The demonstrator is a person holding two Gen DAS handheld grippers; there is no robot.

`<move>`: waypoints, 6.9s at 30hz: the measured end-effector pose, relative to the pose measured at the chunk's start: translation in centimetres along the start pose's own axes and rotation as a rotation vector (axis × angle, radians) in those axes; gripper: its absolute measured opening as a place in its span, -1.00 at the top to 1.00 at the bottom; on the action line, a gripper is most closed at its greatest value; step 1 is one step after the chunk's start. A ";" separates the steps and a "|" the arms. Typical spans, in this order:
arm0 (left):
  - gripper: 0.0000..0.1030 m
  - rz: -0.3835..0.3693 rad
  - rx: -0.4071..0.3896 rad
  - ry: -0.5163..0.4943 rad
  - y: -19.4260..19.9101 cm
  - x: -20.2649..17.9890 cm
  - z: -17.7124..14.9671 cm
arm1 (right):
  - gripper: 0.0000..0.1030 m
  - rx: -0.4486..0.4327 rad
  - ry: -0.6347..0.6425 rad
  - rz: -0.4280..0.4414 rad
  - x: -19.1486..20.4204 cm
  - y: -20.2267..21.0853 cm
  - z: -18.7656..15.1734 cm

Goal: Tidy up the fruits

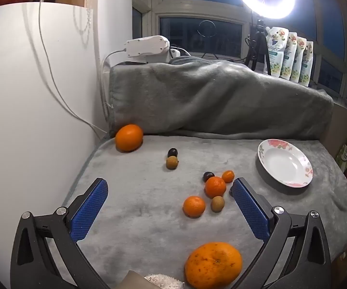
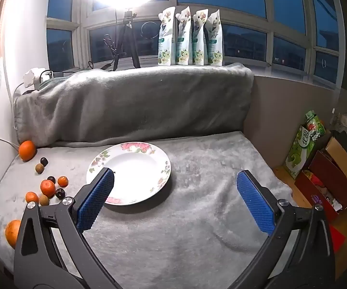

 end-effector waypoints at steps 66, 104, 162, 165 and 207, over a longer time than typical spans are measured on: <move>-0.99 0.057 -0.099 0.003 2.8 1.2 0.9 | -1.00 -0.104 -0.034 0.028 0.9 3.2 1.2; -0.99 0.008 0.002 0.044 0.6 2.7 -2.5 | -1.00 0.060 0.115 0.246 8.0 -0.1 -0.7; -0.24 -0.520 0.401 0.073 -4.2 -1.6 -11.8 | -0.41 0.742 0.448 0.907 27.5 -5.4 -12.5; -0.24 -0.515 0.398 0.068 -4.1 -1.7 -11.7 | -0.40 0.741 0.446 0.906 27.5 -5.4 -12.5; -0.24 -0.611 0.324 -0.180 -7.9 -14.6 -2.4 | -0.39 0.577 0.228 0.803 15.2 -10.0 -1.1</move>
Point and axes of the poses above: each gripper's, at about its wrist camera, not at the fingertips, and y roughly against the way its jaws point, x to its left, z to its top, the point moved 7 cm from there along -y, roughly the way its jaws point, and after that the axes turned 14 degrees about x, right-handed, at the moved point
